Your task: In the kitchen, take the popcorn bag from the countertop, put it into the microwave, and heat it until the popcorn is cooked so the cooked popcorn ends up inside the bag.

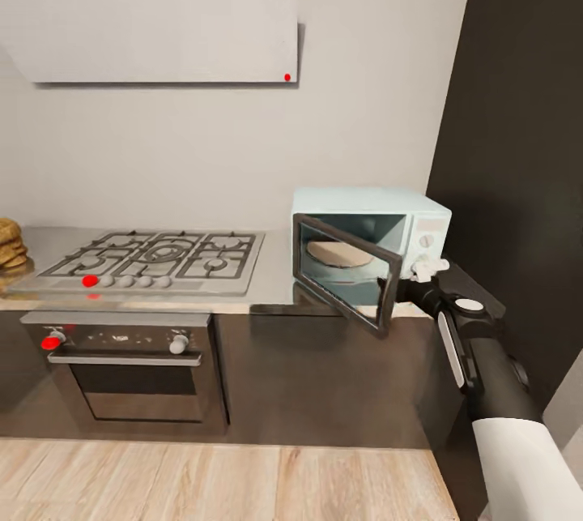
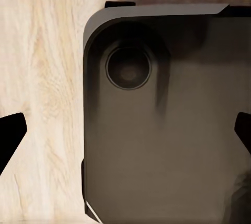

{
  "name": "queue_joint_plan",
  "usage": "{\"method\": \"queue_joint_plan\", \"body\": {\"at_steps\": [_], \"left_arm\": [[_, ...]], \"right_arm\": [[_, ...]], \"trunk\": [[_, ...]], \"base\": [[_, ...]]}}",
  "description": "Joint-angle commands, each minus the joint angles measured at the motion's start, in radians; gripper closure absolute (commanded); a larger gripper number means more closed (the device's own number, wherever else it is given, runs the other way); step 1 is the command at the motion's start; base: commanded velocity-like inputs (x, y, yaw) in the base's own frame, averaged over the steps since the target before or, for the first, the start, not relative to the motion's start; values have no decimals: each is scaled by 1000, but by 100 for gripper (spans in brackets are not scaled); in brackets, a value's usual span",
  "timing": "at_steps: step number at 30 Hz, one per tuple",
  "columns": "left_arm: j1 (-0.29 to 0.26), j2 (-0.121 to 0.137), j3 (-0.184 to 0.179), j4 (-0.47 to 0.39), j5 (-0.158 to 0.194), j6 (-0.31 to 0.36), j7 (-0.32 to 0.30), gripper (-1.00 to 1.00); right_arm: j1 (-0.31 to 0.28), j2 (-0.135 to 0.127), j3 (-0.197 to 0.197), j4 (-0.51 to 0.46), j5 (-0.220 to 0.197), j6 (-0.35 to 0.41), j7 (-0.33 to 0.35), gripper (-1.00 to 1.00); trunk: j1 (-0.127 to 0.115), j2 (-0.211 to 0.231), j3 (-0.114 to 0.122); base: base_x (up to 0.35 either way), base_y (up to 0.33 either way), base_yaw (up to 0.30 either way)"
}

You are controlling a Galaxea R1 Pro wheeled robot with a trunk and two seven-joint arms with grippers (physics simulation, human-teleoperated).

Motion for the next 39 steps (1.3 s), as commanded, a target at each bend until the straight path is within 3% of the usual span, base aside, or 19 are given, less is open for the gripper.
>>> {"method": "queue_joint_plan", "body": {"at_steps": [1,16,34,39], "left_arm": [[0,0,1,0,3,-3,1,-100],[0,1,0,0,3,-3,1,-100],[0,1,-1,0,3,-3,1,-100],[0,1,-1,0,3,-3,1,-100]], "right_arm": [[-1,0,-1,-2,9,14,9,-100],[-1,-1,1,-34,7,136,46,-100],[-1,-2,-3,-35,7,142,48,-100],[-1,-15,-38,-35,8,142,47,-100]], "trunk": [[0,-1,-1],[0,-1,-1],[0,-1,-1],[0,-1,-1]], "base": [[-226,254,0],[-147,285,0],[-2,318,0],[0,100,0]]}}
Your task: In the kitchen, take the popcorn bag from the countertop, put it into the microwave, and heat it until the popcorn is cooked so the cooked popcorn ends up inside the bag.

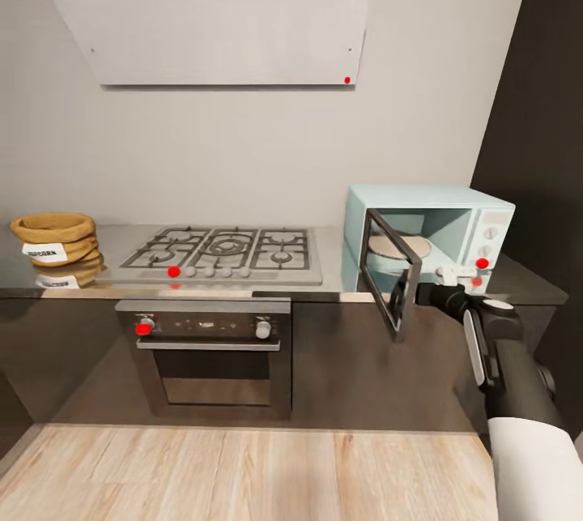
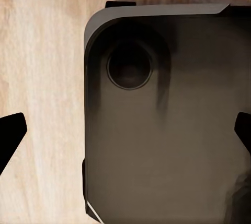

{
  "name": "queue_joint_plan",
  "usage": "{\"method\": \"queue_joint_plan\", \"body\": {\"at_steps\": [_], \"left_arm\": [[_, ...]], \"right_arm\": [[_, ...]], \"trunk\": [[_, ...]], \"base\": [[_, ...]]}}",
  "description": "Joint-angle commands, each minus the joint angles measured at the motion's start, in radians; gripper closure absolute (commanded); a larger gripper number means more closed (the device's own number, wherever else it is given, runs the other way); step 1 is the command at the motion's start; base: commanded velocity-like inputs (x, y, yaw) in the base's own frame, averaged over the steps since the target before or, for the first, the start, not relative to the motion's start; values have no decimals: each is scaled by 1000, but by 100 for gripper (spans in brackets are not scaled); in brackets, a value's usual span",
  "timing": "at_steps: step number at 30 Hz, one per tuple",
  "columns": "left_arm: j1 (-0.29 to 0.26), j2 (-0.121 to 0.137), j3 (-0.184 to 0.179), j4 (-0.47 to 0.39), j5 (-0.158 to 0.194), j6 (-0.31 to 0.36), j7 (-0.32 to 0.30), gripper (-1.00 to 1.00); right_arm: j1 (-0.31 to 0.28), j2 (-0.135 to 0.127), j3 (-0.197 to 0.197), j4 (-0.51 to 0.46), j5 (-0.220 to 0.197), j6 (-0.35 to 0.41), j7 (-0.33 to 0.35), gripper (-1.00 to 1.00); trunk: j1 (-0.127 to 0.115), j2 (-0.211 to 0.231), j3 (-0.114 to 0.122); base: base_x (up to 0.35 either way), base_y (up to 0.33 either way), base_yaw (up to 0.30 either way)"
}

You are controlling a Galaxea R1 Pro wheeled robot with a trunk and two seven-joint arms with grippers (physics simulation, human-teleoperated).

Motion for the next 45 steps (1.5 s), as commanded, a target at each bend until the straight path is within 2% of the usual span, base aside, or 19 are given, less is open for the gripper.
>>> {"method": "queue_joint_plan", "body": {"at_steps": [1,3,6,8,9,12,13,15,19,20,21,23,24,26,28,34,37,40,45], "left_arm": [[-1,0,0,0,3,-3,1,-100],[-1,0,0,0,3,-3,1,-100],[-1,1,2,0,3,-3,1,-100],[-1,1,2,0,3,-3,1,-100],[-1,1,2,0,3,-3,1,-100],[0,1,3,0,3,-3,1,-100],[-1,0,3,0,4,-3,1,-100],[0,0,4,0,4,-3,1,-100],[-1,0,4,0,4,-3,1,-100],[0,0,4,0,4,-3,1,-100],[0,0,4,1,4,-3,1,-100],[-1,0,4,1,4,-3,1,-100],[-1,0,4,0,4,-3,1,-100],[-1,0,4,1,4,-3,1,-100],[-1,1,4,0,4,-3,1,-100],[-1,3,-5,2,-4,-3,-1,-100],[0,14,-7,1,-7,-3,-1,-100],[-1,17,-8,2,-8,-3,-1,-100],[-1,16,-10,2,-7,-3,-1,-100]], "right_arm": [[-1,-12,83,-1,-18,10,12,-100],[-1,-43,41,-1,-17,10,8,-100],[-1,-128,-31,20,4,10,1,-100],[-1,-170,-72,57,21,10,1,-100],[-1,-180,-81,90,30,11,1,-100],[-1,-199,-97,326,71,5,1,-100],[-1,-205,-97,495,83,-6,-2,-100],[-1,-207,-91,738,115,-53,-6,-100],[-1,-194,-86,1016,204,-163,-11,-100],[-1,-185,-86,1149,248,-208,-20,-100],[-1,-174,-86,1216,267,-238,-26,-100],[30,-124,-85,1314,312,-332,-48,-100],[66,-105,-85,1326,323,-353,-62,-100],[221,-46,-85,1342,351,-418,-120,-100],[284,-25,-85,1345,356,-482,-140,-100],[334,-17,-87,1347,353,-529,-155,-100],[345,-11,-87,1347,352,-524,-209,-100],[386,19,-87,1347,350,-540,-284,-100],[402,25,-87,1347,352,-603,-312,-100]], "trunk": [[0,-1,-1],[0,-1,-1],[0,-1,-1],[0,-1,-1],[0,-1,-1],[0,-1,-1],[0,-1,-1],[0,-1,-1],[0,-1,-1],[0,-1,-1],[0,-1,-1],[0,-1,-1],[0,-1,-1],[0,-1,-1],[0,-1,-1],[0,-1,-1],[0,-1,-1],[0,-1,0],[0,-1,3]], "base": [[0,13,0],[0,5,0],[0,1,0],[0,0,0],[0,0,0],[0,0,0],[0,0,0],[0,0,0],[0,0,0],[0,0,0],[0,0,0],[0,0,0],[0,0,0],[0,0,0],[0,0,0],[0,0,0],[0,0,0],[0,0,56],[0,0,220]]}}
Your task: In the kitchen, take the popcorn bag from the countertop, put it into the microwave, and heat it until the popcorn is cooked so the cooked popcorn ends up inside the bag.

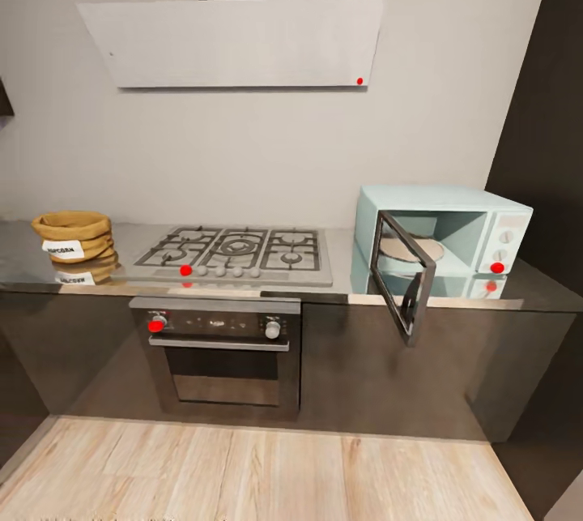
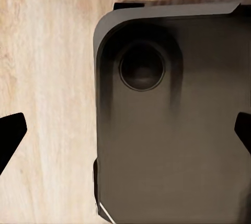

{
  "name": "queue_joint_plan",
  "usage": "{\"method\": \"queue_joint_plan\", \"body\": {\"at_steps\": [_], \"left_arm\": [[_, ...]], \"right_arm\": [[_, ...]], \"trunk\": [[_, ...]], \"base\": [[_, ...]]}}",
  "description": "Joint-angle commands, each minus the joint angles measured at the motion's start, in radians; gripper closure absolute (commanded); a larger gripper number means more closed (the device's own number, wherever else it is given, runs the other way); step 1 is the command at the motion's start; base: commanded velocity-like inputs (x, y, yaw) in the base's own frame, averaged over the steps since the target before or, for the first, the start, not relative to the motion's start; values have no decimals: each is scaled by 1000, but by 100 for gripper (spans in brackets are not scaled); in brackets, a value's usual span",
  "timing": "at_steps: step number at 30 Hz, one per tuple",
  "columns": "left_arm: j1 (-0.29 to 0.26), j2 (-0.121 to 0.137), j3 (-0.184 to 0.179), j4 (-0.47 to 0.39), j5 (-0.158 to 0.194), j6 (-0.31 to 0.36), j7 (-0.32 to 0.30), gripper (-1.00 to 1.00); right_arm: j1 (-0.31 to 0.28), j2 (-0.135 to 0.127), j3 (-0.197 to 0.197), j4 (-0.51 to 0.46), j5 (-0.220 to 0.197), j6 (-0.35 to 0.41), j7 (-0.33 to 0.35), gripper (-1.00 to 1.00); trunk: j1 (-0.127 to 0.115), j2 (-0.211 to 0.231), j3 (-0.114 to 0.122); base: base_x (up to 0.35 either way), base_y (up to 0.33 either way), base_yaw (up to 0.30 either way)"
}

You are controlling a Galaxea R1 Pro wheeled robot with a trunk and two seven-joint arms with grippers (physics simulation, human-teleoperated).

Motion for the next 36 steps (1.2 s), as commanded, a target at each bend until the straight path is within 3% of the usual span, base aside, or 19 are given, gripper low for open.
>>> {"method": "queue_joint_plan", "body": {"at_steps": [1,36], "left_arm": [[0,1,0,0,2,-3,1,-100],[0,1,0,0,3,-3,1,-100]], "right_arm": [[-1,0,-8,1,10,-5,2,-100],[0,1,-8,1,11,-13,2,-100]], "trunk": [[0,-1,0],[0,-1,18]], "base": [[0,0,258],[0,0,262]]}}
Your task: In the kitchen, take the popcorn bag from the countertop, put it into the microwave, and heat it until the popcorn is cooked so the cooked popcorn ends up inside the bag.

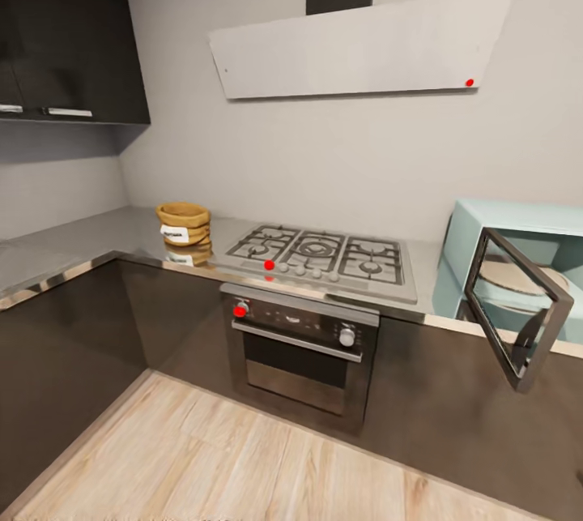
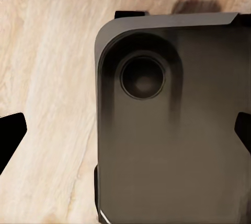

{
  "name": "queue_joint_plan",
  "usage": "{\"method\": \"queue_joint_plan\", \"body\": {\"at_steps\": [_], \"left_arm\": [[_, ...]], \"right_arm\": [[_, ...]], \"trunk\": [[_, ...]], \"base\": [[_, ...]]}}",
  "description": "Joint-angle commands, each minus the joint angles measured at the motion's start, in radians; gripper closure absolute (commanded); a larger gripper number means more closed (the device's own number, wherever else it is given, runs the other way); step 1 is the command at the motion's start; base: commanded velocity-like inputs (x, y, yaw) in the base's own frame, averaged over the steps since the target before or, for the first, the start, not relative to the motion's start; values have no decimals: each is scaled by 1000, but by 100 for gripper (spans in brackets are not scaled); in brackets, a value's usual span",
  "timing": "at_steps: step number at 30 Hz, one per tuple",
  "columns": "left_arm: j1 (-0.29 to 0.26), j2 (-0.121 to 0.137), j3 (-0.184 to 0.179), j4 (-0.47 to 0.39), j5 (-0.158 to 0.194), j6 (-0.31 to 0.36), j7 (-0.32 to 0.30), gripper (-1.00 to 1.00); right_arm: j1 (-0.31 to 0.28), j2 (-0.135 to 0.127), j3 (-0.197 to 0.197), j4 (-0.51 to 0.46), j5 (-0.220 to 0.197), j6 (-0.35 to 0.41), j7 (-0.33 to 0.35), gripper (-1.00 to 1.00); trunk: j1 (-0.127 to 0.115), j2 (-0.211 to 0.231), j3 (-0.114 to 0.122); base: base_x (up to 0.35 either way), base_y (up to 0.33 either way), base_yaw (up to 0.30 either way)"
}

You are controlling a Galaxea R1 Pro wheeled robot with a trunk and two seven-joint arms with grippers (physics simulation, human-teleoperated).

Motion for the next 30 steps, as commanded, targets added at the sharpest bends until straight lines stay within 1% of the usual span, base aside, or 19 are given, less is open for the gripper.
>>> {"method": "queue_joint_plan", "body": {"at_steps": [1,25,27,29,30], "left_arm": [[0,0,-1,0,2,-3,1,-100],[0,0,4,0,4,-3,1,-100],[0,-5,5,0,3,-3,0,-100],[0,-19,5,-1,4,-3,-1,-100],[0,-30,7,0,5,-3,-3,-100]], "right_arm": [[-1,-1,-8,1,9,2,2,-100],[-1,-1,-8,1,9,0,1,-100],[-1,-1,-8,1,9,1,2,-100],[-1,-1,-8,1,10,1,2,-100],[-1,-1,-8,1,11,2,2,-100]], "trunk": [[0,0,0],[0,0,12],[0,0,13],[0,0,13],[0,0,13]], "base": [[0,0,262],[0,0,262],[0,0,264],[0,0,266],[0,0,266]]}}
